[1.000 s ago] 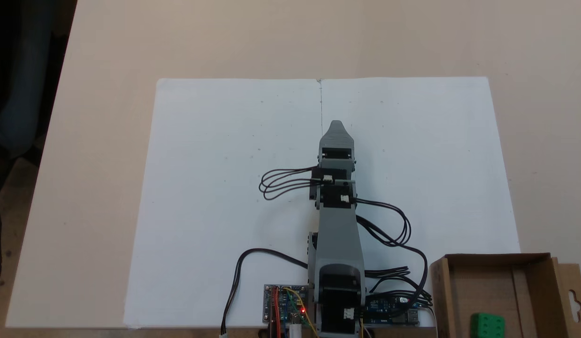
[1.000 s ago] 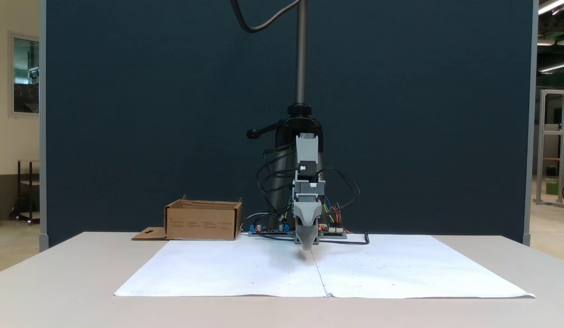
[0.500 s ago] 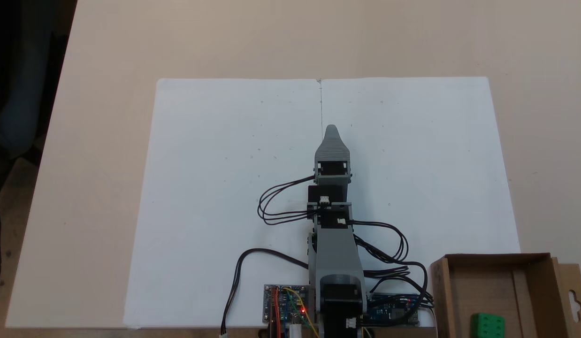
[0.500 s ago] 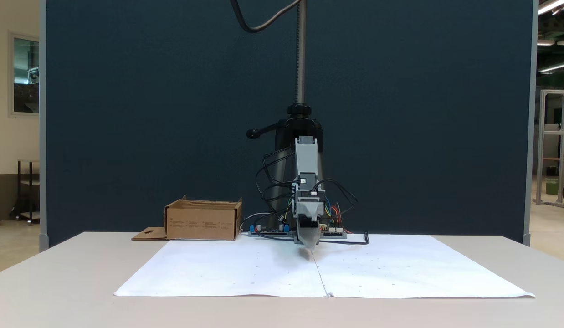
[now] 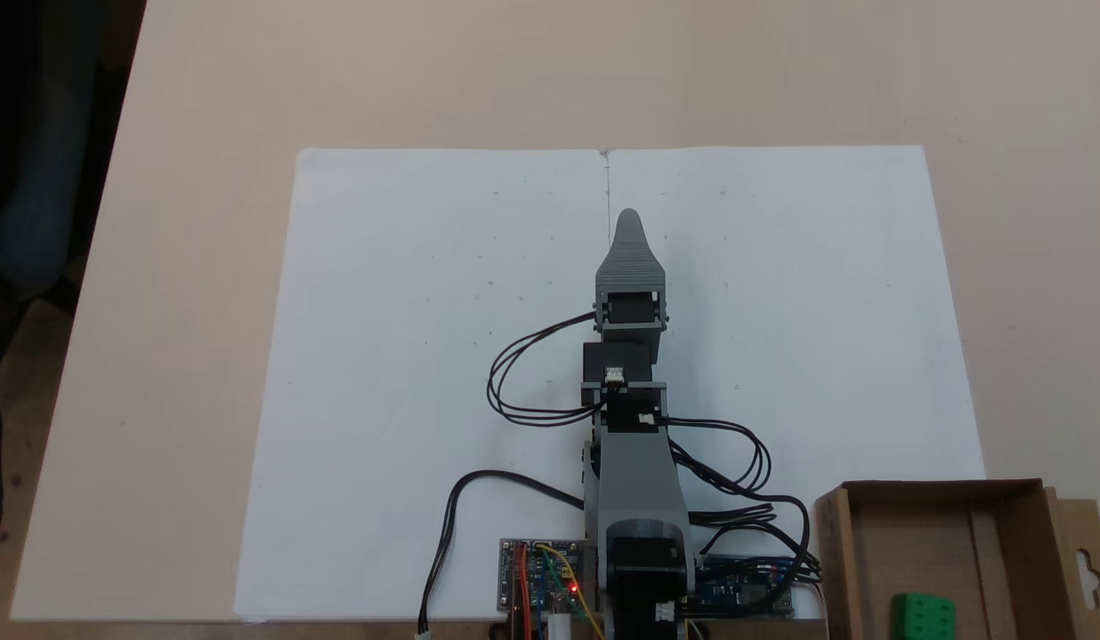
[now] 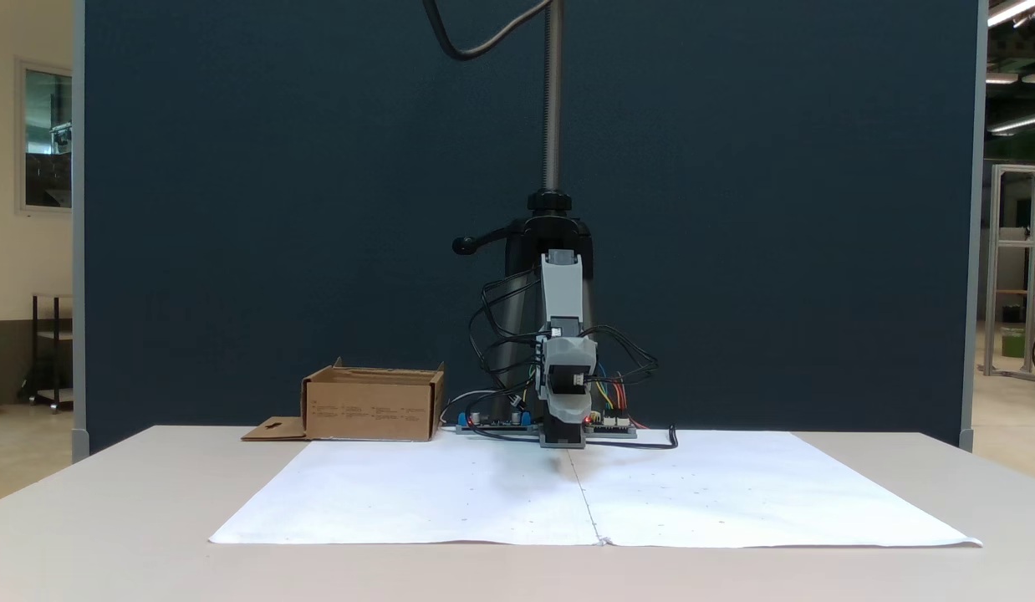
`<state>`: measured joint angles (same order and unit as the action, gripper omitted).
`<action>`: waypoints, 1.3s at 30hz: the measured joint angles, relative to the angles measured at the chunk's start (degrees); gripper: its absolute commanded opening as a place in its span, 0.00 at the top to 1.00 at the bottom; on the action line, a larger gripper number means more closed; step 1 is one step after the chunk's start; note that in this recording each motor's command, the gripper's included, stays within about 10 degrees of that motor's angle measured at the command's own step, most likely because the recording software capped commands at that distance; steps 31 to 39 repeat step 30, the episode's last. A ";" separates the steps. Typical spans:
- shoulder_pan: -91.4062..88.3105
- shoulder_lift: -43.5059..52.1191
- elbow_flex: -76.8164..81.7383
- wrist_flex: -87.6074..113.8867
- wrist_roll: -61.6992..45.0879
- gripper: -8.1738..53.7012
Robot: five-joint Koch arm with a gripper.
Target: Grasp a green dice and put it in the bin.
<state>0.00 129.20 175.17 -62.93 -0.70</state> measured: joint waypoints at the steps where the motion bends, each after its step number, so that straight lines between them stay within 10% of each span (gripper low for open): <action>1: 0.00 0.00 0.00 -0.79 0.00 0.17; 39: 0.00 0.00 0.00 -20.21 0.00 0.15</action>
